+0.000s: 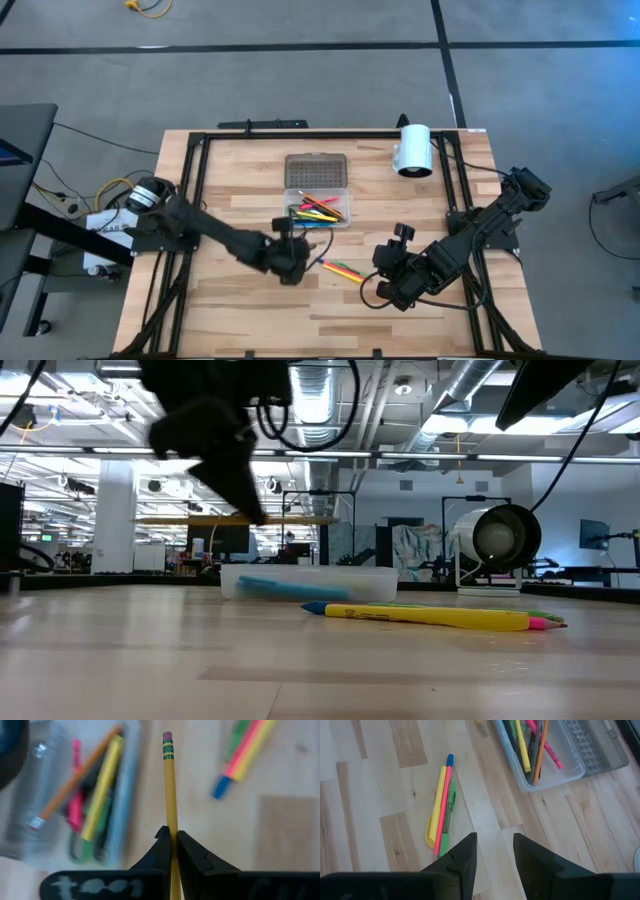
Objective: Pick & place school supplies into a supply box
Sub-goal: Put the yellow pencil into the supply box
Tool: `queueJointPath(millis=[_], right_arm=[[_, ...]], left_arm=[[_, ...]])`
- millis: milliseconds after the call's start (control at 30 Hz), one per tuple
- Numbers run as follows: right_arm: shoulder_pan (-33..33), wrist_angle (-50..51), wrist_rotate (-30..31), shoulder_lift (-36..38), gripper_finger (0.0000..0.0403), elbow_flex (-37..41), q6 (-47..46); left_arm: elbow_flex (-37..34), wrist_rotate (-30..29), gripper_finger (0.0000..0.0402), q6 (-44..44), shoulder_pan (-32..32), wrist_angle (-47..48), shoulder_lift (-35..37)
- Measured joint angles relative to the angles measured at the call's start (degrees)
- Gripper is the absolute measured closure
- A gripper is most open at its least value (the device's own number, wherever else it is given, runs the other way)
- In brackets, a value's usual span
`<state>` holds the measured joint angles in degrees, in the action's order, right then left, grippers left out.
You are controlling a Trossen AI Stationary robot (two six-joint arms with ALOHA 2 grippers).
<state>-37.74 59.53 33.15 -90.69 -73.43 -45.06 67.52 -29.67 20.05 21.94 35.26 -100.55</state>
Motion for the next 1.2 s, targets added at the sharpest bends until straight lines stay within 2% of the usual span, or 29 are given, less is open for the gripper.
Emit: queueJointPath(millis=[167,333,533,633,900,1200], right_arm=[[0.0,-0.37,1.66,-0.01,0.0282,0.02,-0.2],[0.4,-0.45,2.87,0.01,0.0282,0.01,-1.49],[1.27,-0.46,2.92,0.01,0.0282,0.0,-1.63],[1.86,-0.46,2.92,0.0,0.0282,0.0,-2.33],[2.69,-0.44,2.92,0.0,0.0282,0.0,-2.98],[4.19,-0.43,2.92,-0.03,0.0282,0.01,-2.66]], left_arm=[[1.64,-0.04,0.0401,-7.94,-6.54,-2.53,0.07],[1.69,3.68,0.0401,-14.75,-13.49,-8.46,0.04],[1.69,5.85,0.0401,-18.2,-19.68,-13.82,0.05],[1.69,8.96,0.0401,-17.28,-22.21,-15.23,0.04],[1.69,12.64,0.0401,-16.85,-25.27,-15.49,0.04],[1.65,15.82,0.0385,-16.74,-26.12,-15.69,-3.66]])
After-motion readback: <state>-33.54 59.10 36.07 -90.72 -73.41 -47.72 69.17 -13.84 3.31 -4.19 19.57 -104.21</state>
